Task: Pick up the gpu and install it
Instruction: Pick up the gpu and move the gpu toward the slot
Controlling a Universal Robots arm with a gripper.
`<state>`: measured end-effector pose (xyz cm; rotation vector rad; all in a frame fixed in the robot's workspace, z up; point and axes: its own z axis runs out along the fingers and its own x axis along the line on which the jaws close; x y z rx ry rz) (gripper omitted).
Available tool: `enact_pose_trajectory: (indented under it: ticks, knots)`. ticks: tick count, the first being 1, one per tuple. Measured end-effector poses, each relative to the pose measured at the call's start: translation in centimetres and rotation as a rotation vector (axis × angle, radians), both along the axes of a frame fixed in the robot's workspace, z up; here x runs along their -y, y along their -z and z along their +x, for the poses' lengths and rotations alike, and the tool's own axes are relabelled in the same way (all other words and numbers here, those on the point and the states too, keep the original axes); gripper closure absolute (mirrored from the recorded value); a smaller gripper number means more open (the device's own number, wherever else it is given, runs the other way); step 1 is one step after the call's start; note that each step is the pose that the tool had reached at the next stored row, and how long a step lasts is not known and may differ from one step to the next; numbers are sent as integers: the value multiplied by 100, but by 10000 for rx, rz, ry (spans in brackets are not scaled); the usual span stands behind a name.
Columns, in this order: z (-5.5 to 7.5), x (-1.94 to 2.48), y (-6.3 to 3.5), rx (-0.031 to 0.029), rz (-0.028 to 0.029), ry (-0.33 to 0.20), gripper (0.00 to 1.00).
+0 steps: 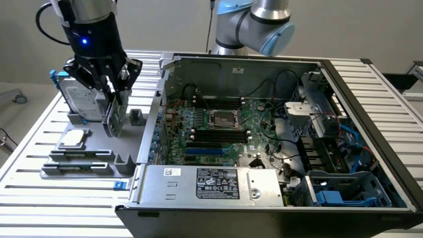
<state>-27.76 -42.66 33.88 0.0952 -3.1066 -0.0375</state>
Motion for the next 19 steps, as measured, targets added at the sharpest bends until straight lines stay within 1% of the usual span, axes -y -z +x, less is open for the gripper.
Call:
enact_pose_trajectory:
  ticks: [4,9,13,16,18,19]
  knots:
    - [24,0,-184,1,0,3,73]
    - [124,0,-410,1,0,3,73]
    - [263,0,-594,-3,1,2,73]
    - [398,0,-729,-22,5,2,73]
    - [487,0,-806,-39,23,2,73]
    - [534,0,-828,-47,43,2,73]
